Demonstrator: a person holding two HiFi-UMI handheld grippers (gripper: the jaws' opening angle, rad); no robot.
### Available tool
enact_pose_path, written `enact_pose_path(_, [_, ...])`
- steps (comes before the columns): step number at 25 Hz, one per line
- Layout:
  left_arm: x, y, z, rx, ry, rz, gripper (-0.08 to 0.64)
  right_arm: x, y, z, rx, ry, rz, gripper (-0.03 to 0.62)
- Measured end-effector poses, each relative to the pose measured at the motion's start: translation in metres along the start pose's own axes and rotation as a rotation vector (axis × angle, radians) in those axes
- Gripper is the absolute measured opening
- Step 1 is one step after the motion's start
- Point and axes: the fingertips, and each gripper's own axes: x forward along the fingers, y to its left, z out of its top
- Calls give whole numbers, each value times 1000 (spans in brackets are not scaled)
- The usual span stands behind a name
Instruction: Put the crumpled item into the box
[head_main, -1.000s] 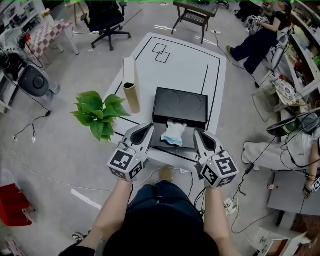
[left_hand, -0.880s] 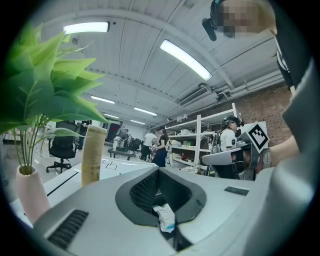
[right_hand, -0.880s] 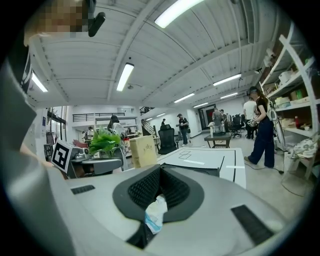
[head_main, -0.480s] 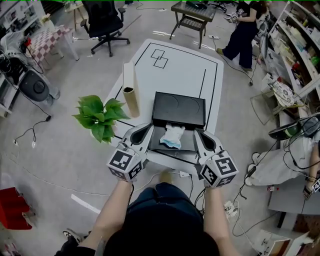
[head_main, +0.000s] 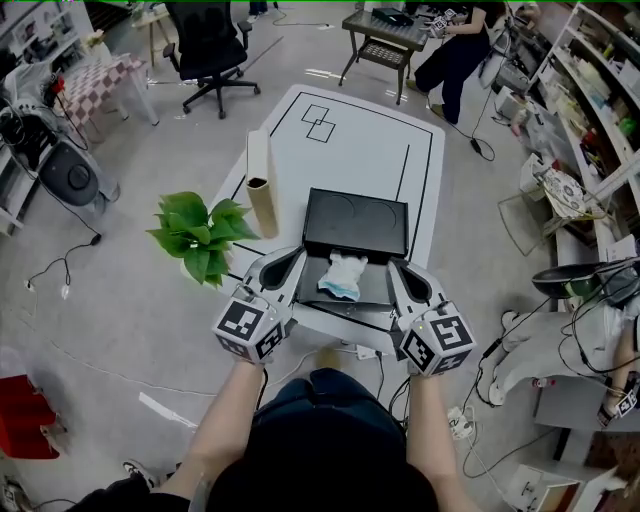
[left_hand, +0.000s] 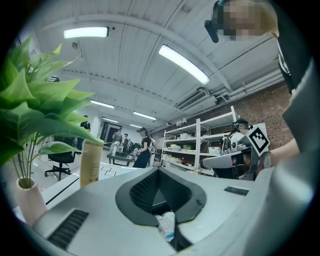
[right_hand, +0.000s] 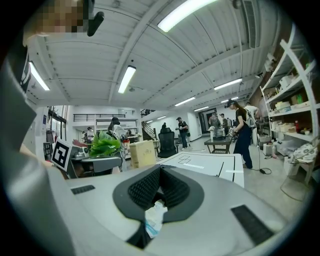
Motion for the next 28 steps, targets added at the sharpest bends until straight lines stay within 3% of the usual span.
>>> enact_pose_path(28, [5,-1,10,-2,-28,1,2,-3,-6,8,-26,-9,-2,5])
